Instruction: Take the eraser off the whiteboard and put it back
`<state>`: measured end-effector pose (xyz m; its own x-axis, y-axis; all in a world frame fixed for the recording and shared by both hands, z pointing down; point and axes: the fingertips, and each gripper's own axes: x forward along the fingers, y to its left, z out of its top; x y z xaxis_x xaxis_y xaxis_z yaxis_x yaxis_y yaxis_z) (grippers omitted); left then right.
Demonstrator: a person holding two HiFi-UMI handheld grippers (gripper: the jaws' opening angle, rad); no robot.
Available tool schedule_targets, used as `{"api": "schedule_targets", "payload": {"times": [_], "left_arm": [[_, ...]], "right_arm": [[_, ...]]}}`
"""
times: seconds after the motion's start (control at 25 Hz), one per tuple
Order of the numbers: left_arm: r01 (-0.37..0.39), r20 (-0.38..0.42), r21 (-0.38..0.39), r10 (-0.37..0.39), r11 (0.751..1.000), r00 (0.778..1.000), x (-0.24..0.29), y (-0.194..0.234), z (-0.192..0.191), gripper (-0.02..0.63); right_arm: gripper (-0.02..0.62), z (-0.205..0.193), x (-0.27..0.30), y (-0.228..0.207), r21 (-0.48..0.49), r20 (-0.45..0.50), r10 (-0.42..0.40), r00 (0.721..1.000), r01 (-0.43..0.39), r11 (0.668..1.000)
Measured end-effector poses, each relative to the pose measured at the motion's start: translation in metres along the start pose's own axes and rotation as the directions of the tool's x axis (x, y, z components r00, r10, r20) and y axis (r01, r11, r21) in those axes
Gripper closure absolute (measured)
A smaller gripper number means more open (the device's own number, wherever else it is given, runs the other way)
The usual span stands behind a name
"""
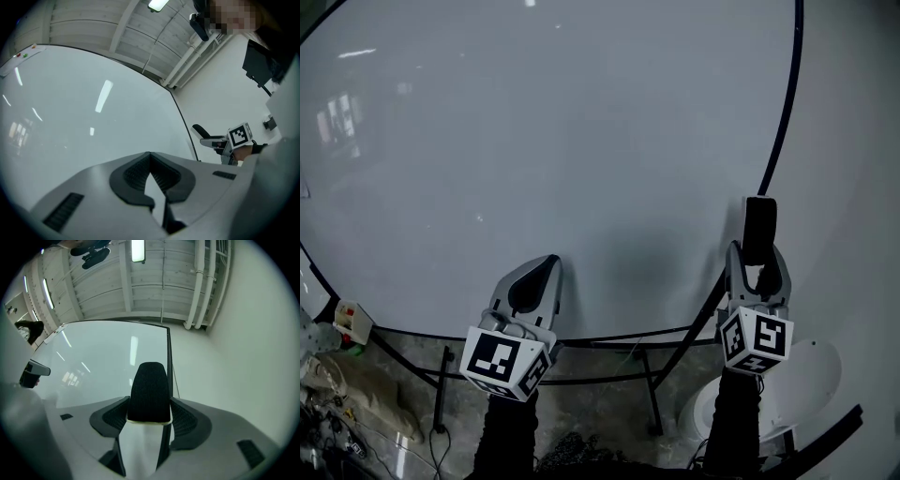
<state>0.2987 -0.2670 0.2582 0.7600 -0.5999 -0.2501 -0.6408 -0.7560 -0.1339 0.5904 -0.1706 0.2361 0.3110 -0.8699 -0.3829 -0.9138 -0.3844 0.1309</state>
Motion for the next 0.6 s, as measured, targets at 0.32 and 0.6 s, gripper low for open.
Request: {"api": "schedule_targets", "payload": {"times": [0.32, 0.6], "left_arm": [[-0.065, -0.025, 0.043, 0.066, 0.997, 0.998, 0.003, -0.008, 0.003, 0.600], [-0.108, -0.045, 0.073, 0.111, 0.992, 0.993, 0.000, -0.009, 0.002, 0.600]], "right_arm": [[0.319, -0.023, 0.031, -0.018, 0.046, -0.006, 0.024, 1.000, -0.024, 0.999], [0.319, -0.044, 0.048, -0.024, 0.068, -0.025, 0.043, 0.999, -0.042, 0.997]]}}
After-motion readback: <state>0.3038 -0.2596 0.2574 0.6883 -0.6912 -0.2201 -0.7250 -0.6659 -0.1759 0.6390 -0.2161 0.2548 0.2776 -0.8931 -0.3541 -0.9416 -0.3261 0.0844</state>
